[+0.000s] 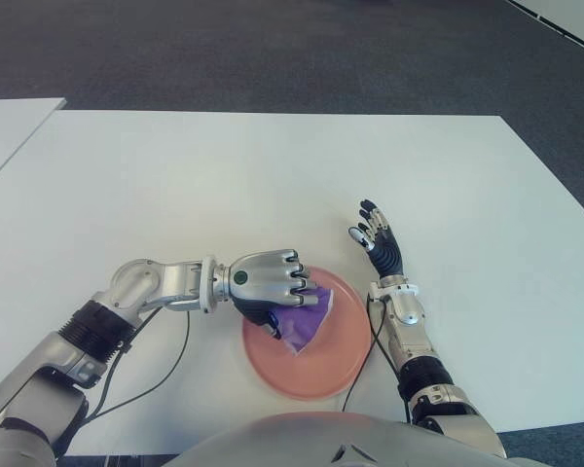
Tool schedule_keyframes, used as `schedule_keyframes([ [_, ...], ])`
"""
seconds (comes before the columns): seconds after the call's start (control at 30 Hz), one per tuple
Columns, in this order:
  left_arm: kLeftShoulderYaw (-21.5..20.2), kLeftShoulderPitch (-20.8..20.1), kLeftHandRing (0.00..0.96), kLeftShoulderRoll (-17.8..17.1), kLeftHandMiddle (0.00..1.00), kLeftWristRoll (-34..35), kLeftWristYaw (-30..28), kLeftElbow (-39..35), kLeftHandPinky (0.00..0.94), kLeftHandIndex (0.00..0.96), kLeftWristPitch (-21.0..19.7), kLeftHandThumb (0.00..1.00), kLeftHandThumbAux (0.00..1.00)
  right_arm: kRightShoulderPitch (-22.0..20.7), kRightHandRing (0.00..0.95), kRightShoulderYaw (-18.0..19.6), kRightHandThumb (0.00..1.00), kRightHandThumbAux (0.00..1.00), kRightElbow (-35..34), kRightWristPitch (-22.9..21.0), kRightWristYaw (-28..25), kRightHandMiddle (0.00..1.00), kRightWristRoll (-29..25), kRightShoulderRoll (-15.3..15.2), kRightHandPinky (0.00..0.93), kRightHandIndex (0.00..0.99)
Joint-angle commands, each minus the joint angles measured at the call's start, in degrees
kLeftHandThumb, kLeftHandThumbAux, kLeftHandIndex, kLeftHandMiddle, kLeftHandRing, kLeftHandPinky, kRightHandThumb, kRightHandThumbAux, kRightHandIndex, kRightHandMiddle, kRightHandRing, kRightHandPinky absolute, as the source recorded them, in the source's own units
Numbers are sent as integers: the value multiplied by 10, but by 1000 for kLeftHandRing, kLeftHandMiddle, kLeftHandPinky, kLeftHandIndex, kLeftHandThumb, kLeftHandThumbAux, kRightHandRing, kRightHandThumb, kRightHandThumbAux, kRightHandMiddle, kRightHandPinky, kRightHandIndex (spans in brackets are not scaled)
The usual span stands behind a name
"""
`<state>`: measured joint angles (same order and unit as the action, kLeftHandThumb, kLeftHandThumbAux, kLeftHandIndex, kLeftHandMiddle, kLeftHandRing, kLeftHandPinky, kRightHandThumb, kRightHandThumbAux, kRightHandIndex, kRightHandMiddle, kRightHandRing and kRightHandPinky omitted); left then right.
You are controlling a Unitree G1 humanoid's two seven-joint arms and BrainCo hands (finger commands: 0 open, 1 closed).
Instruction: Put the tissue paper into the plate.
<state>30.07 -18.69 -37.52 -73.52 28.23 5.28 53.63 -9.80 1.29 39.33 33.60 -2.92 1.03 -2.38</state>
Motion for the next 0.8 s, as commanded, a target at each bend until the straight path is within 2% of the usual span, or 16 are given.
schedule_keyframes([
  [0.03,27,-3,779,3,531,-31,43,29,851,398,-22,845,670,34,0,-4,0,499,30,-26,3,0,7,3,0,0],
  [0.43,55,-8,812,6,591,-25,120,56,859,426,-50,852,662,37,0,-3,0,505,21,-36,9,0,8,6,0,0],
  [0.8,78,-22,804,8,592,-19,159,77,840,432,-49,853,659,38,0,-6,0,508,22,-30,11,0,12,5,0,0],
])
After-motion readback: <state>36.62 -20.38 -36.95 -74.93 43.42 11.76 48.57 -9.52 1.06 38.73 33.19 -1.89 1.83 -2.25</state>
